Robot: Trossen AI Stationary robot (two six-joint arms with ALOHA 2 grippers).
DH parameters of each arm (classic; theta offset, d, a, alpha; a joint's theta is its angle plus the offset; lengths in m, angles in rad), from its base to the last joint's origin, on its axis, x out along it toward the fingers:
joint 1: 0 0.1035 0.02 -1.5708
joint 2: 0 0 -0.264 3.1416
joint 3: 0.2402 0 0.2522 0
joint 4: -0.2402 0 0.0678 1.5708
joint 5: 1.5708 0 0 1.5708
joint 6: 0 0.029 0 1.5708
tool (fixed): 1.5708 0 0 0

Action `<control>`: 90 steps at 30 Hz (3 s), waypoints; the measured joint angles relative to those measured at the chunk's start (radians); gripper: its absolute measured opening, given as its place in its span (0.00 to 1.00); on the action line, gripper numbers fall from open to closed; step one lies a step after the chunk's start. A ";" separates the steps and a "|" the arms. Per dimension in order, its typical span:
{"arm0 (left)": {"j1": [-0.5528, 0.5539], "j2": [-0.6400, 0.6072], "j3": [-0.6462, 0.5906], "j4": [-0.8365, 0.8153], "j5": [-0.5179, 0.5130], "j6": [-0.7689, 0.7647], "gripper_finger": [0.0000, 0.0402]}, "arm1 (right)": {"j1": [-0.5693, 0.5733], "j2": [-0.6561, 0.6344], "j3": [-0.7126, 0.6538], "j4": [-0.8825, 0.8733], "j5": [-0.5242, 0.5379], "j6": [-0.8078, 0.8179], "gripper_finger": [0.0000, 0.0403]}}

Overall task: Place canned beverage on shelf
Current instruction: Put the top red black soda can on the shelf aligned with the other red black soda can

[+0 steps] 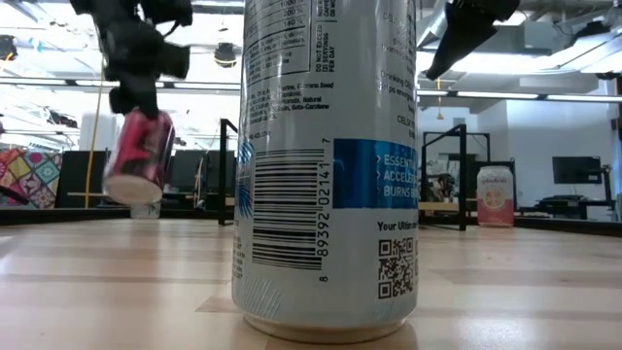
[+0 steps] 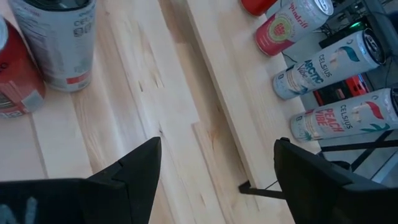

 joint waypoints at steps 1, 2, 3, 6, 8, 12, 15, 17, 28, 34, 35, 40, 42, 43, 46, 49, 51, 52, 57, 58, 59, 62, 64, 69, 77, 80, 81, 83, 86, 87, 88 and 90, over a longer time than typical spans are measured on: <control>-0.057 0.003 0.000 0.016 0.001 0.003 0.69 | 0.000 0.000 0.000 0.000 0.000 0.000 0.72; -0.110 0.007 0.000 0.035 -0.008 0.010 0.69 | 0.000 0.000 0.000 0.000 0.000 -0.001 0.72; -0.163 0.014 0.000 0.058 -0.024 0.022 0.69 | 0.000 0.000 0.000 -0.001 0.000 -0.001 0.72; -0.318 0.042 0.000 0.158 -0.116 0.054 0.69 | 0.000 0.000 0.000 -0.002 0.000 -0.001 0.72; -0.401 0.065 0.001 0.218 -0.188 0.074 0.69 | 0.000 0.000 0.000 -0.002 0.000 -0.001 0.72; -0.503 0.121 0.002 0.284 -0.277 0.161 0.69 | 0.000 0.000 0.000 -0.002 0.000 -0.004 0.72; -0.541 0.171 0.002 0.287 -0.276 0.206 0.72 | 0.000 0.000 0.000 -0.003 0.000 -0.006 0.72; -0.555 0.212 0.002 0.293 -0.258 0.201 0.74 | 0.000 0.000 0.000 -0.003 0.000 -0.005 0.72; -0.579 0.349 0.004 0.384 -0.145 0.110 0.78 | 0.000 0.000 0.000 -0.007 0.000 -0.008 0.72; -0.577 0.337 0.043 0.329 -0.132 0.082 0.78 | 0.000 -0.001 0.000 -0.019 0.001 -0.009 0.72; -0.577 0.340 0.051 0.318 -0.136 0.082 0.78 | 0.000 -0.001 0.000 -0.022 0.001 -0.009 0.72; -0.576 0.338 0.113 0.278 -0.153 0.108 0.78 | 0.000 -0.001 0.000 -0.022 0.001 -0.009 0.72; -0.576 0.341 0.144 0.184 -0.155 0.102 0.78 | 0.000 -0.001 0.000 -0.023 0.001 -0.005 0.72; -0.573 0.341 0.163 0.136 -0.156 0.086 0.78 | 0.000 -0.001 0.000 -0.024 0.001 -0.006 0.72; -0.563 0.339 0.217 -0.015 -0.158 -0.042 0.79 | 0.000 -0.001 0.000 -0.024 0.001 -0.006 0.72; -0.540 0.339 0.228 -0.196 -0.161 -0.258 0.79 | 0.000 -0.001 0.000 -0.021 0.001 -0.005 0.72; -0.534 0.339 0.214 -0.273 -0.162 -0.344 0.79 | 0.000 -0.001 0.000 -0.013 0.001 -0.006 0.72; -0.535 0.339 0.201 -0.312 -0.183 -0.360 0.79 | 0.000 -0.001 0.000 -0.008 0.001 -0.006 0.72; -0.523 0.340 0.107 -0.367 -0.312 -0.422 0.79 | -0.001 -0.001 0.000 0.005 0.001 -0.030 0.72; -0.514 0.340 0.082 -0.365 -0.312 -0.425 0.79 | -0.002 -0.001 0.000 0.004 0.001 -0.030 0.72; -0.505 0.340 0.055 -0.359 -0.312 -0.430 0.79 | -0.002 -0.001 0.000 0.004 0.000 -0.031 0.72; -0.474 0.340 -0.039 -0.315 -0.290 -0.436 0.79 | -0.002 -0.001 0.000 0.002 0.000 -0.032 0.72; -0.453 0.340 -0.103 -0.263 -0.252 -0.435 0.79 | -0.002 -0.001 0.000 0.002 0.000 -0.032 0.72; -0.419 0.333 -0.249 -0.102 -0.194 -0.404 0.79 | -0.002 -0.001 0.000 0.002 -0.003 -0.032 0.72; -0.391 0.338 -0.290 0.000 -0.168 -0.317 0.74 | -0.013 0.000 0.000 0.003 -0.006 -0.032 0.72; -0.391 0.340 -0.271 0.035 -0.169 -0.281 0.70 | -0.014 0.000 0.000 0.004 -0.006 -0.032 0.72; -0.392 0.342 -0.258 0.050 -0.177 -0.271 0.70 | -0.013 0.000 0.000 0.005 -0.006 -0.032 0.72; -0.393 0.341 -0.223 0.067 -0.208 -0.254 0.70 | -0.013 0.000 0.000 0.005 -0.006 -0.032 0.72; -0.400 0.322 -0.152 0.133 -0.266 -0.222 0.70 | -0.013 0.000 0.000 0.005 -0.006 -0.032 0.72; -0.406 0.307 -0.130 0.172 -0.285 -0.207 0.70 | -0.013 0.000 0.000 0.005 -0.006 -0.032 0.72; -0.414 0.290 -0.110 0.226 -0.302 -0.193 0.70 | -0.013 0.000 0.000 0.005 -0.007 -0.032 0.72; -0.426 0.242 -0.096 0.377 -0.387 -0.171 0.70 | -0.013 0.000 0.000 0.005 -0.007 -0.030 0.72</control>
